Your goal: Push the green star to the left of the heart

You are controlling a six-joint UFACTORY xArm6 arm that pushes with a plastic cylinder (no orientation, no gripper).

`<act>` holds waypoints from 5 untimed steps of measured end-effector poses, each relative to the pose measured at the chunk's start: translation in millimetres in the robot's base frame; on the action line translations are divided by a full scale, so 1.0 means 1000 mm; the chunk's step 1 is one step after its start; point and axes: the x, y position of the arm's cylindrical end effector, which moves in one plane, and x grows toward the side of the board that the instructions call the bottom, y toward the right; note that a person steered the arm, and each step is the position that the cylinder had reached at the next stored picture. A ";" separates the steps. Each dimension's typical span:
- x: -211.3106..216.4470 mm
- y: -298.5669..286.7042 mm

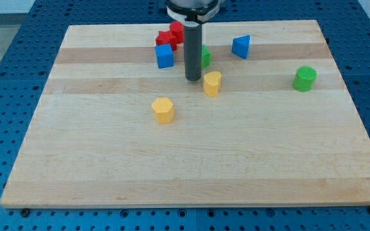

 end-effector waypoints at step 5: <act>-0.071 0.048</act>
